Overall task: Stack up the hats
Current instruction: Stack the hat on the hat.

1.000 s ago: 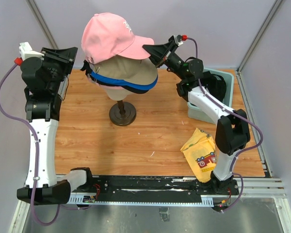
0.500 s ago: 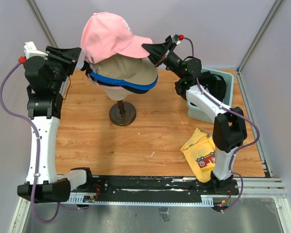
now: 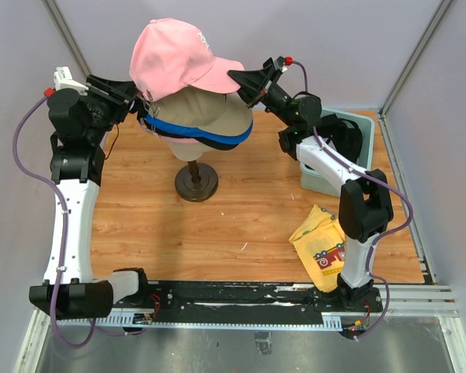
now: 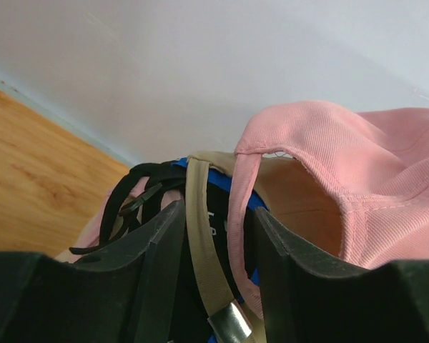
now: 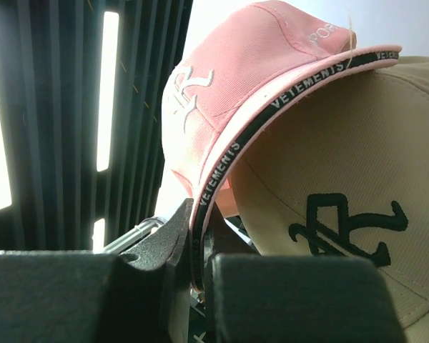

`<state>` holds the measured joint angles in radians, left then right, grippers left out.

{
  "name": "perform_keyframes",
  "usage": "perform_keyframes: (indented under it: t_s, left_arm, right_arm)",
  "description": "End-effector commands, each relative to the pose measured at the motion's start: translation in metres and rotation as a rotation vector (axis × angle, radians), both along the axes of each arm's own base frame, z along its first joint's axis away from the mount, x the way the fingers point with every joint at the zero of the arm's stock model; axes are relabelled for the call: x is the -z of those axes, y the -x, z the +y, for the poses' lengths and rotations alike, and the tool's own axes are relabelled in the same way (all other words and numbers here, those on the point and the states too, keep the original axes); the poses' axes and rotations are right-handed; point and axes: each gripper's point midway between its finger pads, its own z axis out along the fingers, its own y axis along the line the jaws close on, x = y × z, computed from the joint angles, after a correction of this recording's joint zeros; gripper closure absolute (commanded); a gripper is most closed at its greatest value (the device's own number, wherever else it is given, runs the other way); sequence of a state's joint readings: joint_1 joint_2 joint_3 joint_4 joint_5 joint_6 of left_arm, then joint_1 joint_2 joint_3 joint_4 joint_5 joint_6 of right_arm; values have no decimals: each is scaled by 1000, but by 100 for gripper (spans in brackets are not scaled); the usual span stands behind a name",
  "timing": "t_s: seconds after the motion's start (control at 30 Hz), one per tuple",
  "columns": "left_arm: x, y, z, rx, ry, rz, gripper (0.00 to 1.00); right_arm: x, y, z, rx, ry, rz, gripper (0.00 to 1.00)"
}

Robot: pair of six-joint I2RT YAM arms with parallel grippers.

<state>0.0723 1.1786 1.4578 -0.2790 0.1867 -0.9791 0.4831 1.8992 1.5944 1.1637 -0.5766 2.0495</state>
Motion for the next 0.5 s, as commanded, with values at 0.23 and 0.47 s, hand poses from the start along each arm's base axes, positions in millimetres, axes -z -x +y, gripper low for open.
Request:
perform_keyframes:
  t_s: [0.23, 0.47]
  left_arm:
    - [-18, 1, -12, 87, -3, -95, 51]
    - [-16, -3, -17, 120, -6, -98, 55]
  right_arm:
    - [-18, 19, 2, -53, -63, -77, 99]
    - [-15, 18, 6, -66, -65, -67, 99]
